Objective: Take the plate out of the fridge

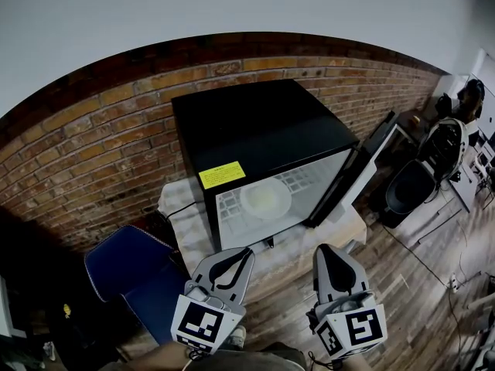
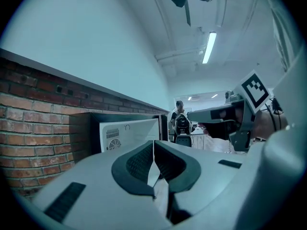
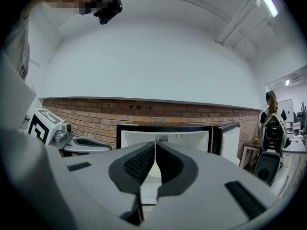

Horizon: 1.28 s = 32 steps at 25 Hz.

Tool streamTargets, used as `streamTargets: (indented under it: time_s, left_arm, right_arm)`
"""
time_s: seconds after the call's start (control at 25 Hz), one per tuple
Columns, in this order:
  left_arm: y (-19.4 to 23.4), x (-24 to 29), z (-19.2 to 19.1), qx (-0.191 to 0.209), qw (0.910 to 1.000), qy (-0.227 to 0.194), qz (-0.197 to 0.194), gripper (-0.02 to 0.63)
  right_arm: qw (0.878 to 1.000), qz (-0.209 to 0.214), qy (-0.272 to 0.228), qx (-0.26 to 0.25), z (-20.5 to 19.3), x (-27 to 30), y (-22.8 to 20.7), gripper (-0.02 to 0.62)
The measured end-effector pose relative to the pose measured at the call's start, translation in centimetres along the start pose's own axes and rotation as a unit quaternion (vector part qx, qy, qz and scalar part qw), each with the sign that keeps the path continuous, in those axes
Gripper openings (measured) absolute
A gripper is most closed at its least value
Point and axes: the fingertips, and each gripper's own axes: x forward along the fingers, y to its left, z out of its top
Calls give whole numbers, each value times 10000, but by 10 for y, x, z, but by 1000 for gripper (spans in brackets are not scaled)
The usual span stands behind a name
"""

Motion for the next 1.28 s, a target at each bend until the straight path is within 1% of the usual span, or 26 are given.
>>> streamTargets:
  time_s: [0.08,0.16,0.28,0.52,0.76,0.96,1.08,1.24,1.28]
  left_arm:
    - [6,4,-2,-56,9999,71,109,21]
    - [10,7,0,-165,9997,49,178,21]
    - [14,11,4,-206,9993,-19,308,21]
    - [15,21,7,-345,9966,-18,746,21]
    - [8,35,12,-289,9930,19,1148,21]
    - [9,42,18,-253,9881,22,1517,21]
    - [11,45,18,-214,9848,49,1721,21]
    - [12,51,15,-197,9814,108,1909,21]
    - [12,52,15,-166,9807,120,1945,21]
  right_arm:
    - [10000,34,-8,-13,2,5,-2,31]
    - [10000,91,-5,-30,3,10,-5,31]
    - [9997,227,-5,-43,3,18,-9,31]
    - [9976,693,9,-82,1,35,-18,31]
    - [9932,1160,47,-59,-3,51,-33,31]
    - [9888,1493,74,-21,-7,66,-42,32]
    - [9863,1647,70,107,-11,76,-47,32]
    - [9842,1732,121,339,-18,92,-55,36]
    - [9831,1774,168,427,-21,96,-57,59]
